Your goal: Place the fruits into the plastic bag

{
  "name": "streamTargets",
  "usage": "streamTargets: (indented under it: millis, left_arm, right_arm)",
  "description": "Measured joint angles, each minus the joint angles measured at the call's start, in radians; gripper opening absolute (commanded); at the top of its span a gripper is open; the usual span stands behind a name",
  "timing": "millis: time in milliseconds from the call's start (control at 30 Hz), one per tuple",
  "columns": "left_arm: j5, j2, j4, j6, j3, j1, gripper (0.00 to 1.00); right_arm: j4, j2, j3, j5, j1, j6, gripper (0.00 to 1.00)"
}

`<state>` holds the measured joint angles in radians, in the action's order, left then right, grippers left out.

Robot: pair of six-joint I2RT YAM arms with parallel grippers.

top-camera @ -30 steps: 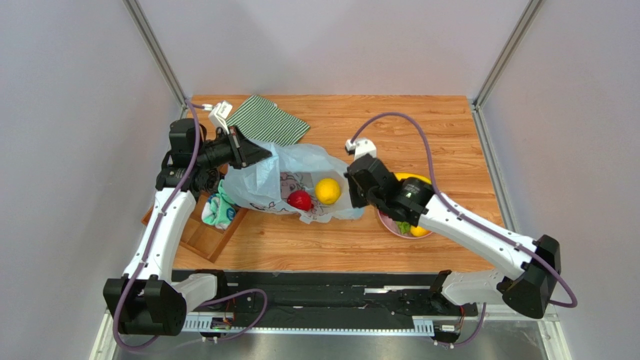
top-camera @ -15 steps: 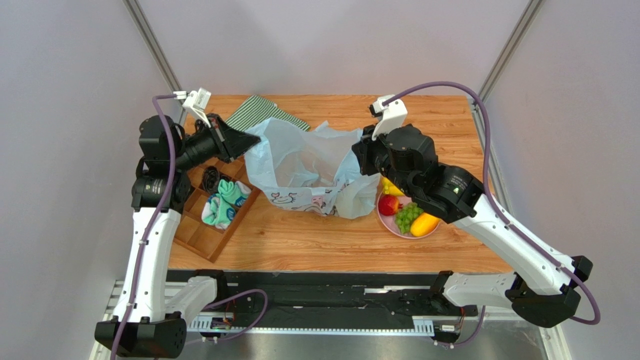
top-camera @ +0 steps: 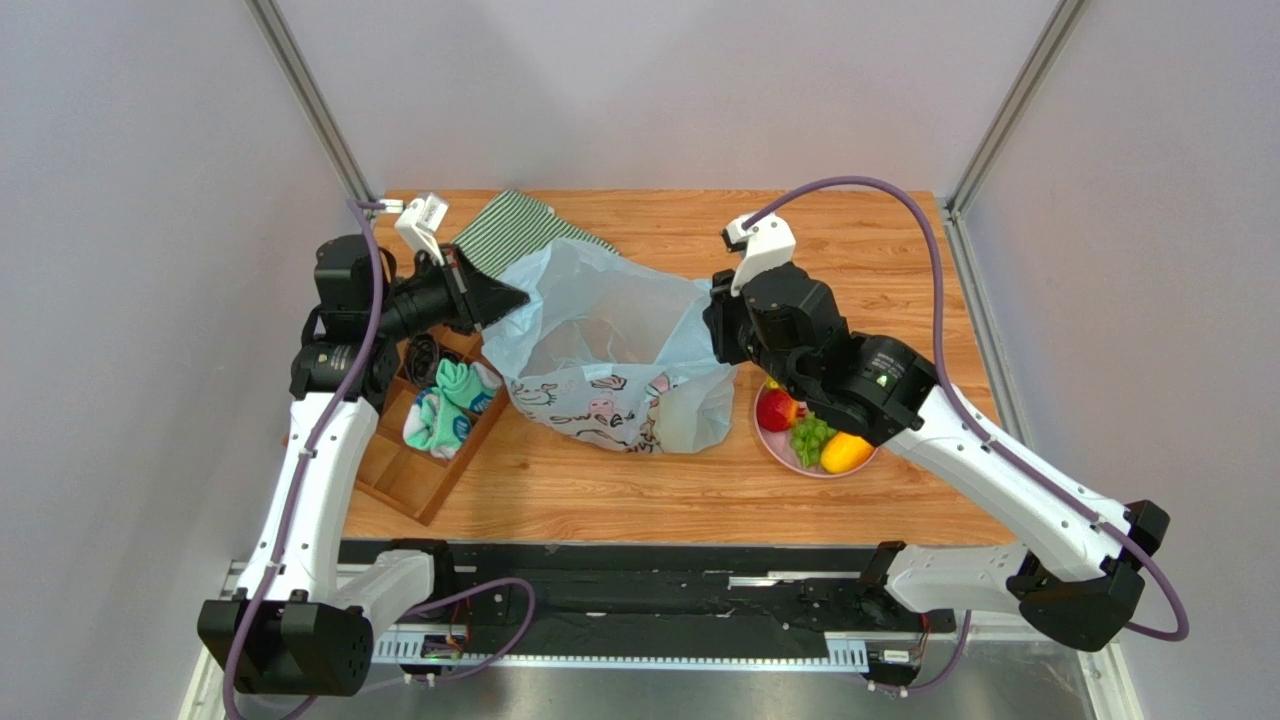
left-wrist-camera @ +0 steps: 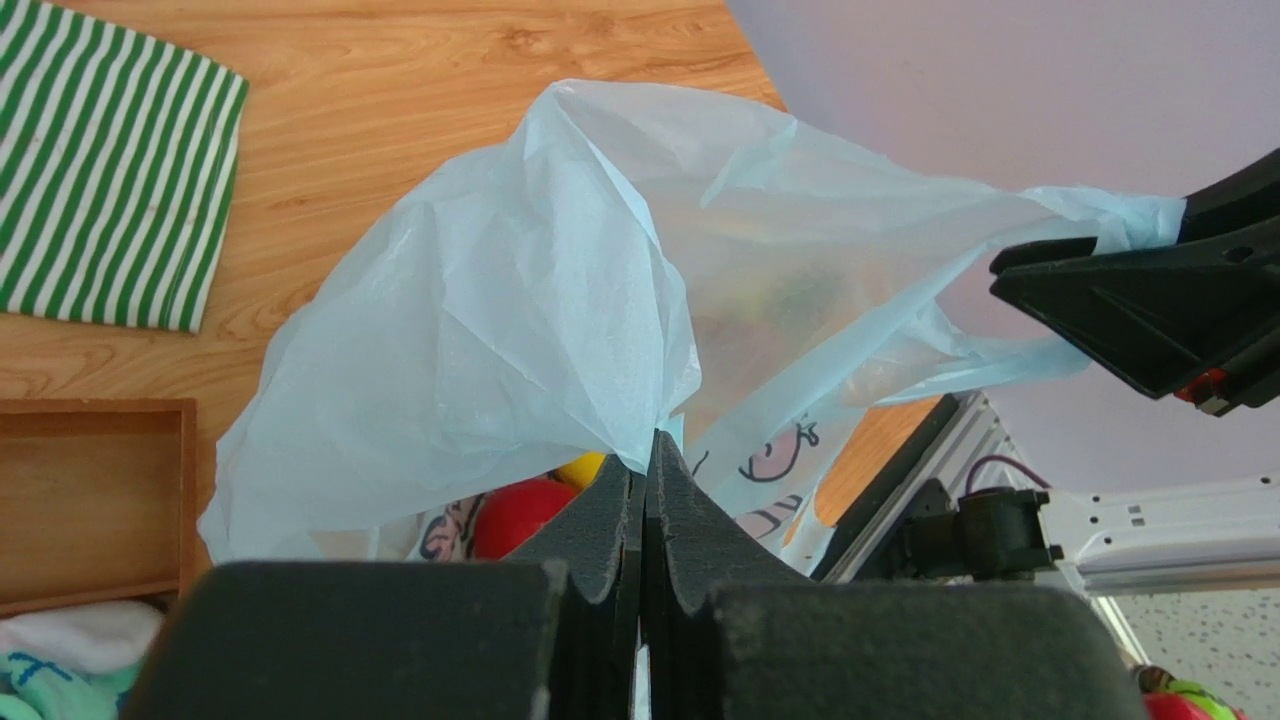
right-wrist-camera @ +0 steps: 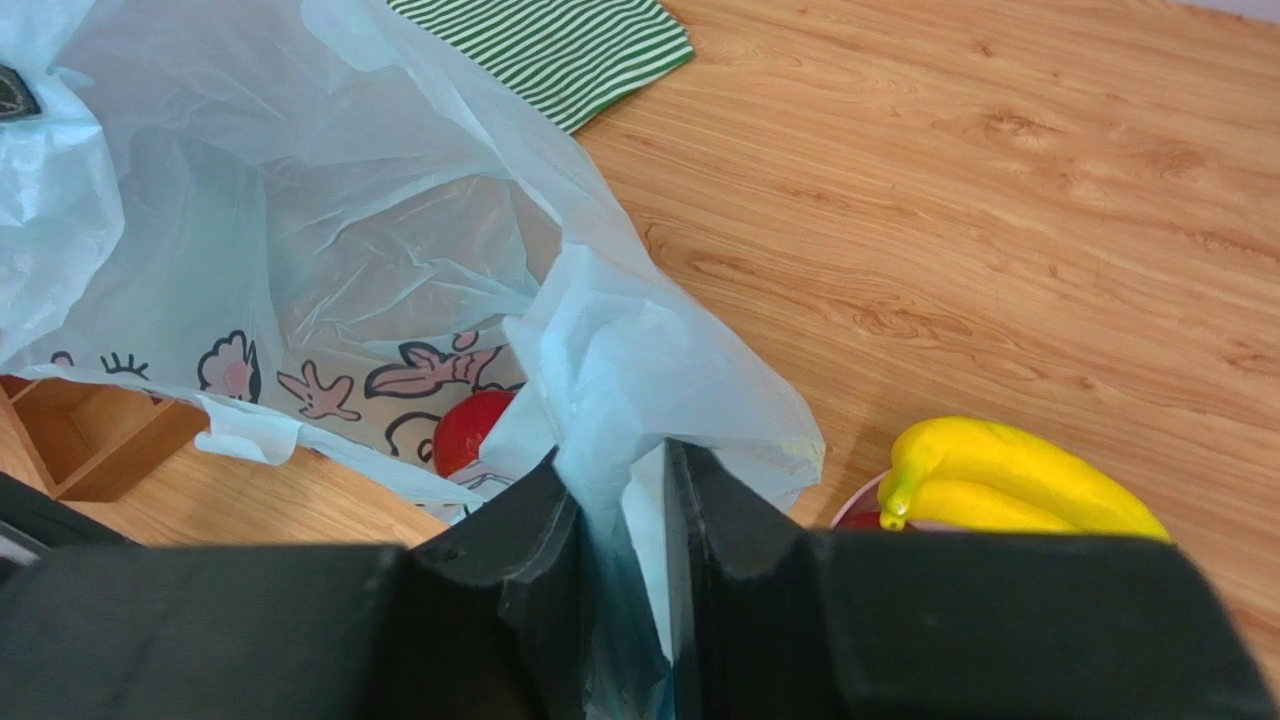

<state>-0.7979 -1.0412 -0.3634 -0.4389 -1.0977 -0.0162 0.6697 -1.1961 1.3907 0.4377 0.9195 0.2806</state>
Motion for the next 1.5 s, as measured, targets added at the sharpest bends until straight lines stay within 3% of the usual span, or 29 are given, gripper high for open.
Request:
streamTargets:
  millis: [33, 133, 233, 433, 733, 800, 900, 1033, 1300, 1500]
  left_arm:
    - [-0.002, 0.0, 0.005, 0.0, 0.0, 0.0, 0.0]
    - [-0.005, 0.005, 0.016, 0.004, 0.002, 0.0, 0.0]
    - [-0.004, 0.006, 0.017, 0.008, 0.006, 0.0, 0.0]
    - [-0.004, 0.006, 0.016, 0.014, 0.007, 0.0, 0.0]
    - [-0.004, 0.007, 0.015, 0.018, 0.023, 0.002, 0.0]
    - [-0.004, 0.007, 0.015, 0.019, 0.024, 0.003, 0.0]
    - [-0.003, 0.01, 0.015, 0.019, 0.024, 0.004, 0.0]
    - [0.001, 0.021, 0.015, 0.023, 0.024, 0.004, 0.0]
    - [0.003, 0.027, 0.015, 0.025, 0.026, 0.004, 0.0]
    - [0.003, 0.027, 0.013, 0.025, 0.035, 0.008, 0.0]
  right_arm:
    - [0.003, 0.0, -0.001, -0.001, 0.0, 0.004, 0.55]
    - [0.006, 0.002, -0.001, -0.011, 0.0, 0.011, 0.82]
    - [0.006, 0.013, -0.004, -0.041, 0.0, 0.007, 0.91]
    - [-0.031, 0.101, -0.019, -0.162, 0.0, 0.008, 0.98]
    - [-0.105, 0.255, 0.011, -0.168, -0.042, 0.035, 1.0]
    - [-0.106, 0.253, 0.031, -0.193, -0.152, 0.046, 0.99]
    - [-0.106, 0.229, 0.021, -0.279, -0.423, 0.084, 0.95]
    - [-0.1, 0.172, -0.096, -0.371, -0.687, 0.128, 0.9]
    - [-0.054, 0.165, -0.411, -0.391, -0.712, 0.151, 0.74]
    - [-0.067, 0.15, -0.503, -0.385, -0.655, 0.159, 0.69]
